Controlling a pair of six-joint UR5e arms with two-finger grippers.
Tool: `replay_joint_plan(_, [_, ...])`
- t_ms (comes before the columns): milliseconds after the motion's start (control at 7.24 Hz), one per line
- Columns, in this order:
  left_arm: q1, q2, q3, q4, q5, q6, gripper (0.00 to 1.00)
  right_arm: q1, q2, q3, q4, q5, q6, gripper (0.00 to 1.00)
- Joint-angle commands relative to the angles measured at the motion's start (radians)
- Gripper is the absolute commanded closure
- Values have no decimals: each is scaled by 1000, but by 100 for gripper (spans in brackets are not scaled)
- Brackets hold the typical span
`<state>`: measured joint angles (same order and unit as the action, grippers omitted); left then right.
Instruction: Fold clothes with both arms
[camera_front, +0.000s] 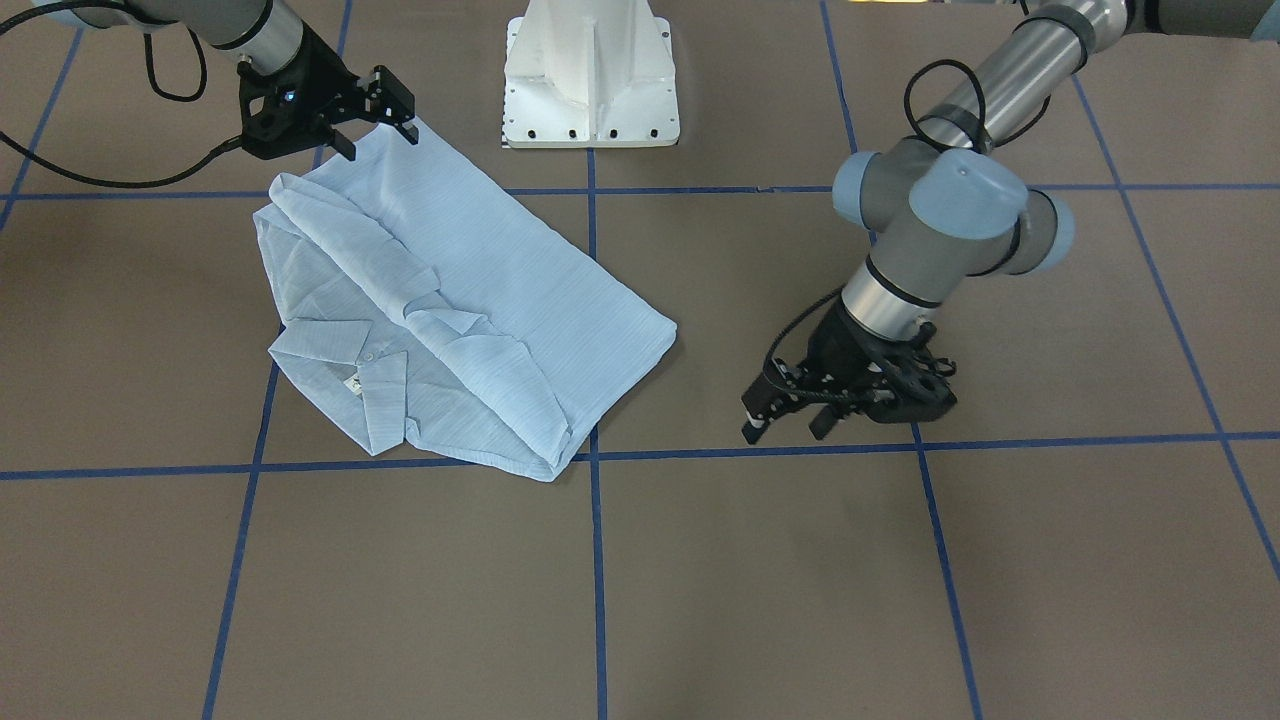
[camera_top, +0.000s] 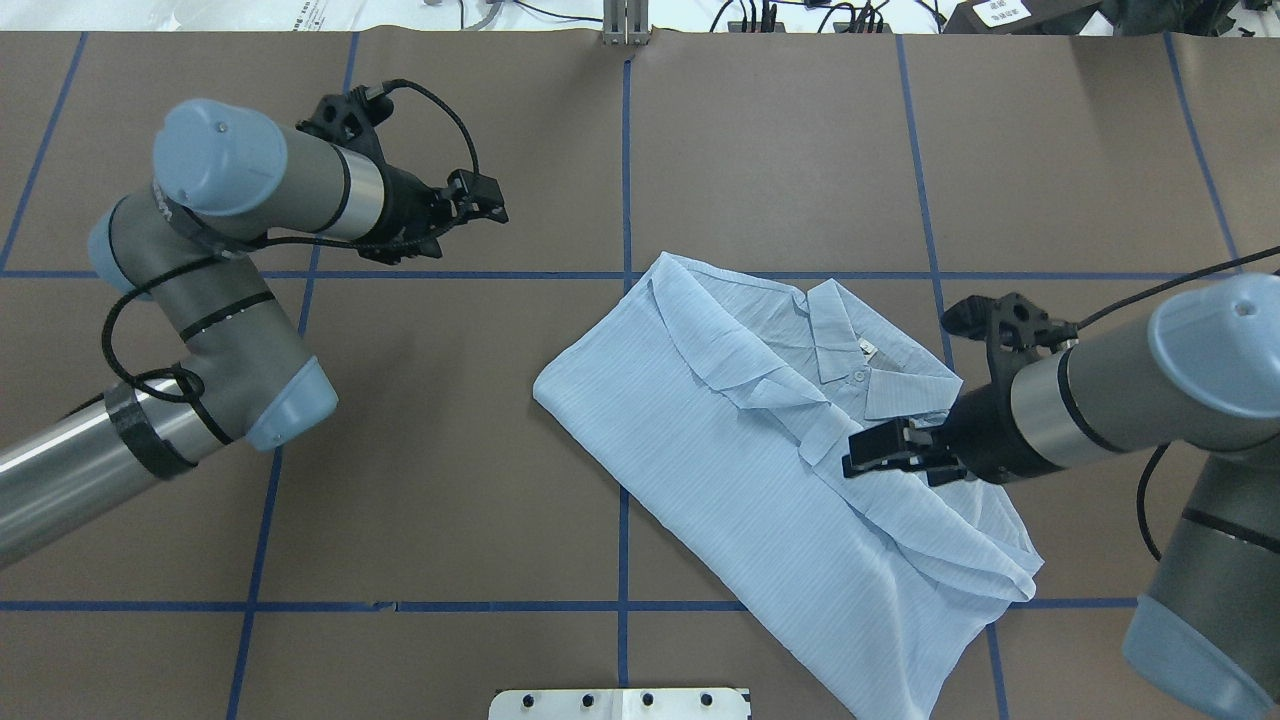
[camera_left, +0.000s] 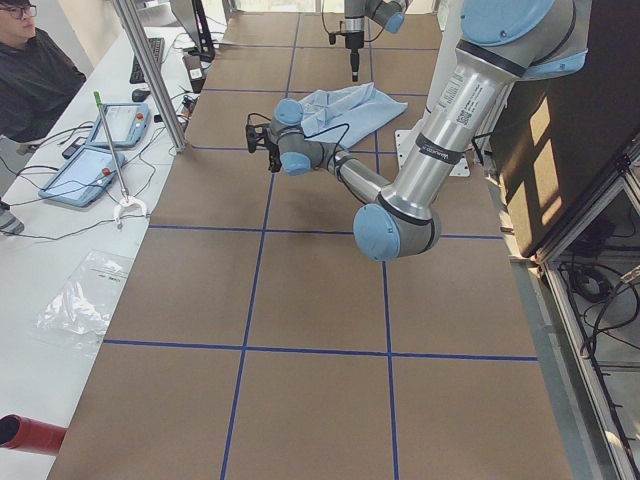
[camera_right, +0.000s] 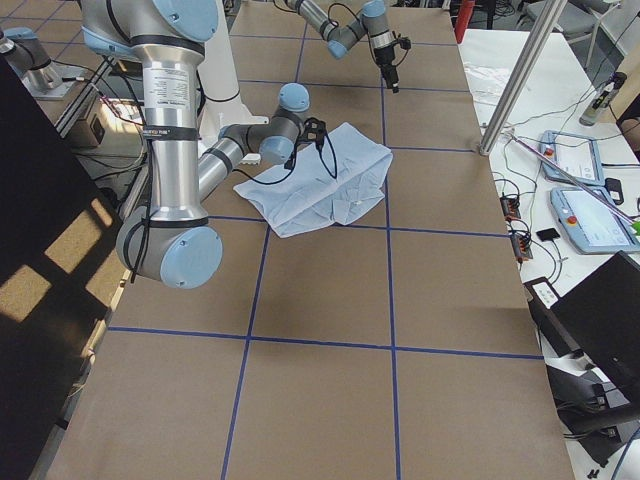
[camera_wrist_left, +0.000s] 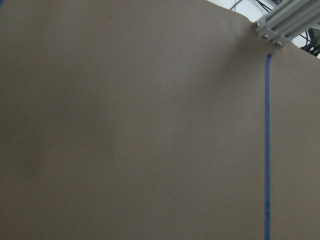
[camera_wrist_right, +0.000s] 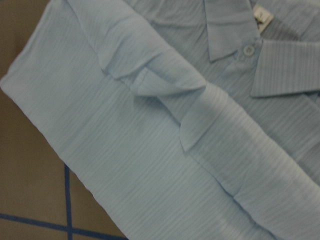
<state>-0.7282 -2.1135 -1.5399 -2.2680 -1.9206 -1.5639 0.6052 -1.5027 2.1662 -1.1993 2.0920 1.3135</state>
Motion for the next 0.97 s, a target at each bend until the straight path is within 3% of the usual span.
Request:
replay_joint_plan(0, [149, -2, -68, 84, 102, -146, 6, 70, 58, -32, 1, -72, -13, 0])
replay_joint_plan(276, [213, -13, -55, 143, 173, -146, 11, 79, 119, -84, 0, -70, -13, 0])
replay_joint_plan(829, [236, -19, -45, 157, 173, -146, 25, 79, 122, -97, 0, -70, -11, 0])
